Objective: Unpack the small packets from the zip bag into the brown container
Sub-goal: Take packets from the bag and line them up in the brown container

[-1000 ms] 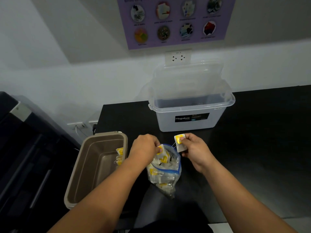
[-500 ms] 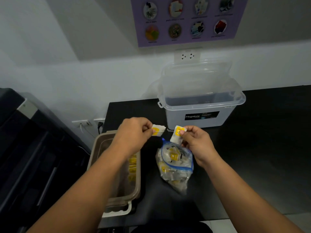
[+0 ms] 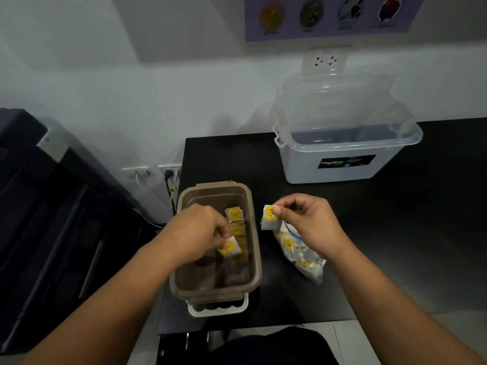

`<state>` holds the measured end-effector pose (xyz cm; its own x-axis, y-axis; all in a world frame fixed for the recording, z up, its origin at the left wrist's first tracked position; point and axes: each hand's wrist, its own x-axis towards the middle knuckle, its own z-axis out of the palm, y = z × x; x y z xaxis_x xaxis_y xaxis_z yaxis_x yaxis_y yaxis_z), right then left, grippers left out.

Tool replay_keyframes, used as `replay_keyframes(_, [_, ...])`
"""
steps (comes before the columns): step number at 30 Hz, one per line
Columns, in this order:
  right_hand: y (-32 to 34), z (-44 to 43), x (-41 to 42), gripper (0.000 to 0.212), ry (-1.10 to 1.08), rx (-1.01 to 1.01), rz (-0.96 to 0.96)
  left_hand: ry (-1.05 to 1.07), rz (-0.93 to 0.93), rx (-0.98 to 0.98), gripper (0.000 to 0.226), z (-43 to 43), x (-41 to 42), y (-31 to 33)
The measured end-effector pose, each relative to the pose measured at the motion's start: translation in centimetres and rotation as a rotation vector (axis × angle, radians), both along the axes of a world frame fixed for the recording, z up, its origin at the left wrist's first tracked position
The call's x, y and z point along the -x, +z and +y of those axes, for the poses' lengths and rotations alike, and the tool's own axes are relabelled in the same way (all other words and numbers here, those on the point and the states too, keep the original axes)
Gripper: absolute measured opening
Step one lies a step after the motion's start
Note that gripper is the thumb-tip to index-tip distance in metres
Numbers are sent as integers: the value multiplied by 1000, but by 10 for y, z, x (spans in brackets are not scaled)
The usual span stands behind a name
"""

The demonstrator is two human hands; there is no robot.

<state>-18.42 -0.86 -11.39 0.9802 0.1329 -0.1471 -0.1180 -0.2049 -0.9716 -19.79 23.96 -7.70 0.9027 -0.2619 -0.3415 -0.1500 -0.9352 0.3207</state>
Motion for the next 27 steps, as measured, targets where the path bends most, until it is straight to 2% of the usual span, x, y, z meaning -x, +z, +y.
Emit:
replay_keyframes(5, [0,4,9,10,-21,12,-25,-87,90,-39,3,-9,4,-33])
replay_keyframes(9, [0,3,14,11,16,118,-95,-125,127,-118,8,-19,1,-51])
replay_keyframes(17, [-4,2,26,11,-1,193,-79,-170,48,-244,10,-36,1,-62])
replay_keyframes(24, [-3,7,33,11,31,184,-64,-137,18,-212,8,-36,6,-60])
replay_keyframes(27, [-1,12,34,17,64,138,-62,-74,16,-100,9,-27,4,-48])
